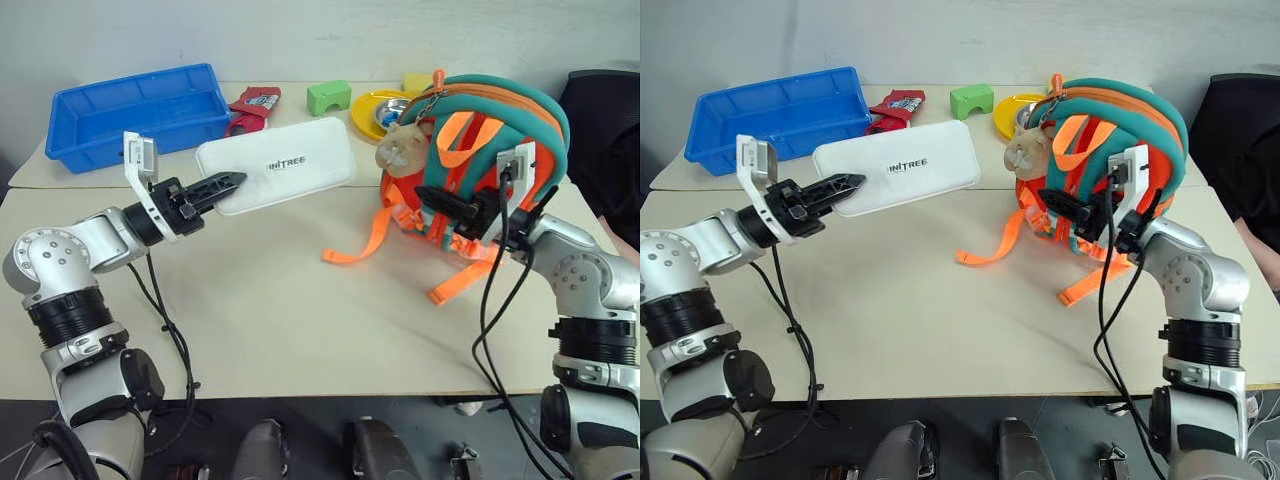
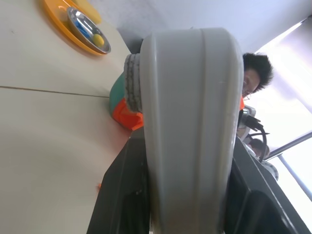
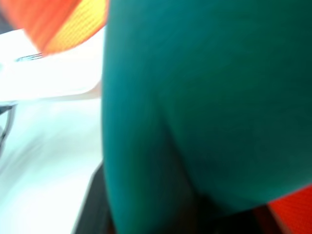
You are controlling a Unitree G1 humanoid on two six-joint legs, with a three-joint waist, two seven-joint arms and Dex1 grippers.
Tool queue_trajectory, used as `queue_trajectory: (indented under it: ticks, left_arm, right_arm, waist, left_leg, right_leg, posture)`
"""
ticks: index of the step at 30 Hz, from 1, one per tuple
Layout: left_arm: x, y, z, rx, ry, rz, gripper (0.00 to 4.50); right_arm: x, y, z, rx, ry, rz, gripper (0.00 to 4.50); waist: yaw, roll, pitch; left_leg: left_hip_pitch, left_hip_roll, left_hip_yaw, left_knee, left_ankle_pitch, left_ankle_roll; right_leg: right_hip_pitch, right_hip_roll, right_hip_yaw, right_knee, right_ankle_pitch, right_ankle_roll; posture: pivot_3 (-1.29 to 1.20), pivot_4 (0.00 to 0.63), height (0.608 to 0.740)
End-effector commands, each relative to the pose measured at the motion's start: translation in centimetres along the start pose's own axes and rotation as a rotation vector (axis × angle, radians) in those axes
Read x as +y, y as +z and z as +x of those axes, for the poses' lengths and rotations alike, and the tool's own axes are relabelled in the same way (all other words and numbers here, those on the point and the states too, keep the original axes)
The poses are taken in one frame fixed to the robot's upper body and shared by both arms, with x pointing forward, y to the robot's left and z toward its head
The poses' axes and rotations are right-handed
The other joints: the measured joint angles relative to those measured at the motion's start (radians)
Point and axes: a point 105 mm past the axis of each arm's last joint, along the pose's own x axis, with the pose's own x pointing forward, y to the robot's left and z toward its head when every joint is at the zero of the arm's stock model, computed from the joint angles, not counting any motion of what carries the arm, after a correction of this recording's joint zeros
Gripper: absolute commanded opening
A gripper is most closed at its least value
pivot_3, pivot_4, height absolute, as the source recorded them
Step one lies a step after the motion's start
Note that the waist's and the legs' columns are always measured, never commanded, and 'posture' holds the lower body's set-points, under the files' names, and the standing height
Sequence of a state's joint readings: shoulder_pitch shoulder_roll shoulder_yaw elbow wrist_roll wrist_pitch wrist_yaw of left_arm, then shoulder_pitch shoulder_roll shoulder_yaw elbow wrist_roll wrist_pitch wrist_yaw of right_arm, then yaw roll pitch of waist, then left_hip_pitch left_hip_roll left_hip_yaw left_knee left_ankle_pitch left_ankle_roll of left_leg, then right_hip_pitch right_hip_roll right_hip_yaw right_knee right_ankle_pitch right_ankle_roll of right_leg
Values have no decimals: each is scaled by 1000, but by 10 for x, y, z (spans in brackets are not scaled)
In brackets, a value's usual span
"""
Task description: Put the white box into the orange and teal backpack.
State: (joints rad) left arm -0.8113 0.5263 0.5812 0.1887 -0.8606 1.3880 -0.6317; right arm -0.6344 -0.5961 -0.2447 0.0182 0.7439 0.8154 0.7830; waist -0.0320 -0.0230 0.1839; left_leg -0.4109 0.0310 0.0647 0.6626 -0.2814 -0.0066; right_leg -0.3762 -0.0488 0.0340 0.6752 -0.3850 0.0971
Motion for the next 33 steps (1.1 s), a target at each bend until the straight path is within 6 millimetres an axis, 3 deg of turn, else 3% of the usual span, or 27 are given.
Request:
queue_trajectory:
  ticks: [1, 6, 13, 17, 23, 26, 30, 33]
  left_arm:
    - [-18, 18, 3, -41, -73, 86, 1295]
    - [-30, 28, 11, -37, -149, 152, 1295]
    - [-65, 36, 27, 2, -382, 294, 1295]
    - [-76, 18, 30, 103, -491, 394, 1295]
    - [-61, 0, 36, 219, -495, 599, 1295]
    - [-61, 11, 35, 225, -511, 660, 1295]
    - [-80, 46, 26, 139, -571, 642, 1295]
    - [-89, 56, 16, 126, -614, 616, 1295]
  right_arm:
    - [40, 19, -10, -11, 189, -48, 34]
    - [88, 20, -34, 79, 398, -62, 11]
    - [128, 32, -81, 192, 536, -11, 11]
    - [124, 31, -94, 219, 469, 22, 11]
    - [116, 25, -100, 231, 387, 50, 11]
    - [111, 24, -100, 228, 357, 55, 11]
    - [103, 23, -98, 222, 320, 68, 11]
    - [101, 23, -97, 217, 308, 74, 11]
  waist:
    - [2, 0, 0]
    - [6, 0, 0]
    - [6, -1, 1]
    - [4, -1, 1]
    - [6, -1, 1]
    - [6, -1, 1]
    - [6, -2, 1]
    - [6, -1, 1]
  left_leg:
    - [0, 0, 0, 0, 0, 0]
    - [0, 0, 0, 0, 0, 0]
    - [-1, 0, -1, 0, 0, 1]
    - [-1, 0, -1, 0, -1, 1]
    - [0, 0, 0, 0, 0, 2]
    - [0, 0, 0, 0, 0, 2]
    - [-2, 0, -1, 1, 0, 4]
    - [-3, -1, -1, 0, -1, 4]
  right_leg:
    - [0, 0, 0, 0, 0, 0]
    - [0, 0, 0, -1, 0, 0]
    - [1, -1, -1, -3, 0, 0]
    - [2, -1, 0, -9, 0, 0]
    - [2, 0, 0, -8, 0, 0]
    - [3, 0, 0, -9, 0, 0]
    - [2, 0, 0, -8, 0, 0]
    - [1, 0, 0, -9, 0, 0]
  posture:
    - [0, 150, 740]
    - [0, 150, 740]
    - [0, 150, 740]
    - [0, 150, 740]
    - [0, 150, 740]
    - [0, 150, 740]
    - [0, 150, 740]
    - [0, 150, 740]
